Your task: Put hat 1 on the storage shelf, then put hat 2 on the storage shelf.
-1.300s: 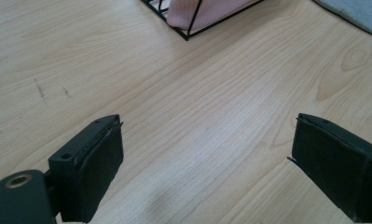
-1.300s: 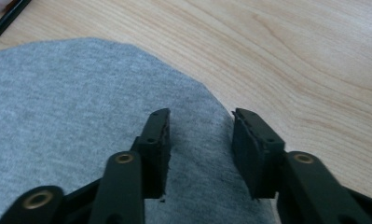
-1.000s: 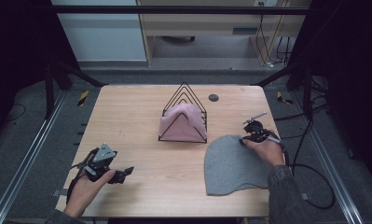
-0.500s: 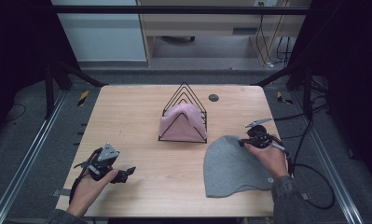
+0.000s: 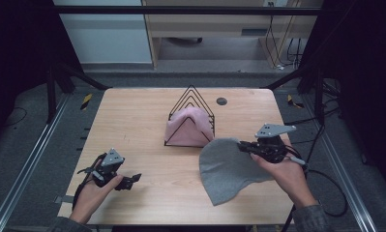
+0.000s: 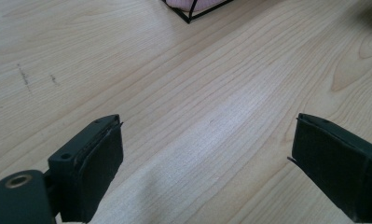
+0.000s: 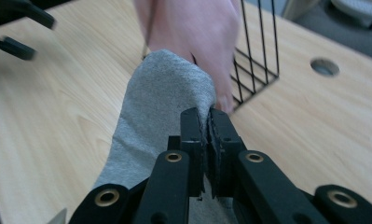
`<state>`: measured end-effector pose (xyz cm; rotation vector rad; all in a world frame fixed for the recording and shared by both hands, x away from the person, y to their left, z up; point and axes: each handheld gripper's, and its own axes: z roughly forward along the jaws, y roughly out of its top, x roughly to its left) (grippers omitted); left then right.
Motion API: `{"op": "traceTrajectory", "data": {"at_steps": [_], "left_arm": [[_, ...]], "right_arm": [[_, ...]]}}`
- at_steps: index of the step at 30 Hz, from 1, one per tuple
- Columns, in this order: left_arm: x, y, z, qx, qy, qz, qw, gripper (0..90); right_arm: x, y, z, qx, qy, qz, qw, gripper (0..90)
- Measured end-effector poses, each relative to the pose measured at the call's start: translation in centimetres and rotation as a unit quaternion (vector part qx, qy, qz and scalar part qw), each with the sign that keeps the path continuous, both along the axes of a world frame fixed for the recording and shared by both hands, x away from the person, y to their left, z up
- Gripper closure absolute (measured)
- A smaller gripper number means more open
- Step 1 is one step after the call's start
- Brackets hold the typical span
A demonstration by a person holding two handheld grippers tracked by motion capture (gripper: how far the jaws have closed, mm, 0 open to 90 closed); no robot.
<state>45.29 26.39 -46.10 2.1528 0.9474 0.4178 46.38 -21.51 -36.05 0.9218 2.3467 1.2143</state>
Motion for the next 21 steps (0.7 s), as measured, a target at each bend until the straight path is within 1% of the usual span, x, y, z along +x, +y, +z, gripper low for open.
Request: {"op": "traceTrajectory", "data": {"at_steps": [2,7,9,11,12,13,14,15,16,17,19,20,21], "left_arm": [[0.0,-0.1,0.0,-0.001,0.0,-0.003,1.0,8.6],[-0.1,-0.3,-0.1,-0.003,0.003,-0.015,0.9999,8.6],[-0.1,-0.4,0.0,-0.007,0.004,-0.021,0.9997,8.8],[-0.2,-0.5,0.1,-0.017,0.003,-0.031,0.9994,9.3],[-0.2,-0.5,0.1,-0.017,0.003,-0.031,0.9994,9.6],[-0.2,-0.6,0.2,-0.027,0.001,-0.037,0.9989,9.6],[-0.3,-0.6,0.3,-0.032,0.0,-0.041,0.9986,9.6],[-0.4,-0.8,0.5,-0.049,-0.003,-0.049,0.9976,9.9],[-0.5,-0.8,0.6,-0.055,-0.003,-0.055,0.997,10.0],[-0.5,-0.8,0.6,-0.055,-0.003,-0.055,0.997,10.0],[-0.7,-1.0,1.0,-0.068,-0.004,-0.063,0.9957,10.0],[-0.7,-1.3,1.2,-0.069,-0.005,-0.069,0.9952,10.0],[-0.8,-1.4,1.3,-0.07,-0.009,-0.071,0.9949,10.0]], "right_arm": [[-0.5,0.7,0.8,0.002,-0.012,0.012,0.9999,86.1],[-1.3,2.4,2.6,0.009,-0.028,0.039,0.9988,86.1],[-1.6,3.1,3.3,0.018,-0.035,0.051,0.9979,86.1],[-1.8,3.8,4.1,0.026,-0.042,0.06,0.9969,86.1],[-1.8,3.8,4.1,0.026,-0.042,0.06,0.9969,86.1],[-1.9,4.2,4.5,0.028,-0.046,0.066,0.9964,86.1],[-2.0,4.6,4.8,0.031,-0.05,0.072,0.9957,86.1],[-2.1,5.3,5.3,0.032,-0.054,0.08,0.9948,86.1],[-2.1,5.7,5.5,0.033,-0.055,0.085,0.9944,86.1],[-2.1,5.7,5.5,0.033,-0.055,0.085,0.9944,86.1],[-2.0,6.4,5.7,0.039,-0.056,0.095,0.9932,86.1],[-1.9,7.0,6.0,0.043,-0.055,0.103,0.9923,86.1],[-1.9,7.2,6.1,0.044,-0.056,0.105,0.9919,86.1]]}}
